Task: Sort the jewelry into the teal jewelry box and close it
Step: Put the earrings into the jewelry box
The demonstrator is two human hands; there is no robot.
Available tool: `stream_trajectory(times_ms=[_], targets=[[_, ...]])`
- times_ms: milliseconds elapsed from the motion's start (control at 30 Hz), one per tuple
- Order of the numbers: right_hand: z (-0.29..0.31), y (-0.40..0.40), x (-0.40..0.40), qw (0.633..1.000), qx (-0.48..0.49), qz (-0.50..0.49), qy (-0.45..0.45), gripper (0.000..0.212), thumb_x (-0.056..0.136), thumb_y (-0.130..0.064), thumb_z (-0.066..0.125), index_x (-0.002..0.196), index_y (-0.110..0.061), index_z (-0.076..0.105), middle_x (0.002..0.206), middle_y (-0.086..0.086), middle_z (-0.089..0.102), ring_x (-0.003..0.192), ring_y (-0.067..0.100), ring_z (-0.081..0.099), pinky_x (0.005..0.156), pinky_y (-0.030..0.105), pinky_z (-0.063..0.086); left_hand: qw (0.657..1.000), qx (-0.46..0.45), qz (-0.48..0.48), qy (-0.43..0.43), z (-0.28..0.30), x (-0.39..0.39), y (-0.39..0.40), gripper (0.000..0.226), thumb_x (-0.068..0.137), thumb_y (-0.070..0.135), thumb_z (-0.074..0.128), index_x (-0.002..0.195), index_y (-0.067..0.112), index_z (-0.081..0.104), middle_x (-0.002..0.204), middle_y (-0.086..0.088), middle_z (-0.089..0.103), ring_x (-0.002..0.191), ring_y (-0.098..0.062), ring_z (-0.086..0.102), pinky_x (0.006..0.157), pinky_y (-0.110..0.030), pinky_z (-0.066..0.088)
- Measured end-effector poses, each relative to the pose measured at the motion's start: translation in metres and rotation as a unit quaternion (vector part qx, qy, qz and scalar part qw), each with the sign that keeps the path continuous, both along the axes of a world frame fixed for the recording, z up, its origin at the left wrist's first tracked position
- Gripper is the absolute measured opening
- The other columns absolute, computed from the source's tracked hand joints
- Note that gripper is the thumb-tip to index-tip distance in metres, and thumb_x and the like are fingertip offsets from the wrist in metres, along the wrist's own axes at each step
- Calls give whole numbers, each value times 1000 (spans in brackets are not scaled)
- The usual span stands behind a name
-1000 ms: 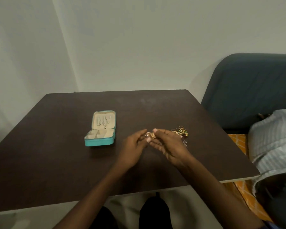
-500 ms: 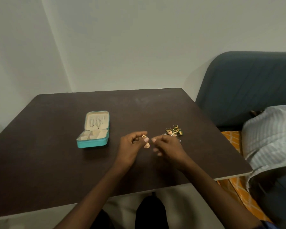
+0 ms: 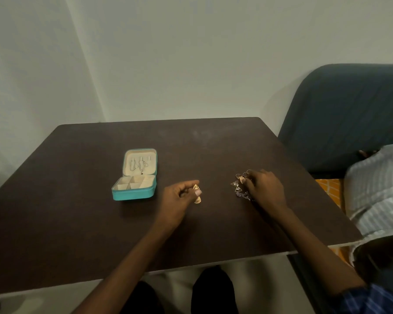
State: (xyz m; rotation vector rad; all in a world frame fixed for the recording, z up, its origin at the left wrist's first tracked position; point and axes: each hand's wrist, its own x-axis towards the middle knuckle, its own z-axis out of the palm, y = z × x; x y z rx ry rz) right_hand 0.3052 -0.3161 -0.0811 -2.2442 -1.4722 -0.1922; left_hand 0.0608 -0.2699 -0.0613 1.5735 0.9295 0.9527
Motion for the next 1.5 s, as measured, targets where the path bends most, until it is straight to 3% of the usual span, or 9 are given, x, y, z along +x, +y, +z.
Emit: stream_trajectory(times_ms=[333, 600, 733, 933, 1033, 1133, 1300, 1400, 1500], targets=[[2, 3, -3, 999, -50, 14, -11, 19, 86, -28, 56, 78, -13, 61, 75, -1, 48, 75, 25, 56, 56, 29, 34, 999, 38, 0, 26, 0, -8, 3, 35, 85, 6, 64, 120, 8, 60, 105, -1, 67, 81, 14, 61, 71, -5, 47], [4, -2, -3, 1000, 3, 13, 9, 21, 90, -27, 49, 84, -15, 64, 70, 5, 62, 72, 31, 59, 56, 33, 41, 998, 58, 5, 35, 12, -20, 4, 36, 87, 14, 64, 122, 14, 60, 111, 4, 66, 97, 2, 60, 81, -8, 48], [22, -3, -15, 995, 65, 74, 33, 17, 90, -24, 56, 82, -14, 68, 71, 3, 59, 72, 23, 57, 59, 29, 30, 999, 36, 28, 9, 21, -28, 6, 30, 85, 12, 65, 115, 12, 65, 90, 5, 68, 83, -2, 64, 75, -12, 50], [57, -1, -57, 967, 147, 141, 152, 5, 86, -22, 64, 83, -20, 66, 71, -9, 65, 67, 7, 59, 59, 21, 43, 997, 52, 50, -8, 39, -55, 22, 17, 85, 12, 66, 100, 20, 69, 80, 9, 69, 76, -1, 66, 76, -20, 50], [68, 8, -83, 952, 160, 162, 206, 5, 87, -23, 63, 84, -20, 66, 74, -11, 67, 66, 4, 61, 60, 26, 49, 995, 59, 73, -18, 53, -76, 32, 20, 87, 5, 62, 105, 10, 67, 77, 9, 64, 62, 9, 59, 59, -8, 43], [74, 22, -113, 919, 161, 199, 299, 5, 90, -15, 60, 87, -16, 64, 78, -3, 69, 69, 2, 64, 65, 26, 53, 994, 66, 91, 3, 63, -101, 45, 23, 90, 7, 58, 112, 7, 65, 75, 0, 61, 54, 4, 52, 48, -7, 39], [79, 47, -170, 817, 110, 258, 505, 18, 97, -8, 45, 104, -8, 62, 92, 3, 64, 81, 9, 62, 72, 20, 54, 991, 60, 118, 22, 69, -130, 54, 21, 94, 9, 51, 111, 14, 62, 86, 1, 63, 58, 0, 52, 45, -7, 38], [75, 63, -195, 800, 58, 263, 535, 19, 97, -6, 45, 107, -6, 60, 95, -2, 63, 82, 8, 62, 73, 22, 54, 991, 43, 117, 38, 66, -136, 55, 19, 95, 10, 50, 110, 14, 61, 90, 5, 61, 66, -3, 53, 46, -6, 40], [67, 76, -210, 802, 38, 253, 540, 12, 89, -2, 57, 98, -9, 60, 99, 20, 66, 86, 23, 66, 75, 31, 56, 991, 34, 117, 49, 59, -137, 56, 21, 95, 10, 50, 112, 9, 60, 95, 0, 60, 67, -2, 54, 46, -7, 42]])
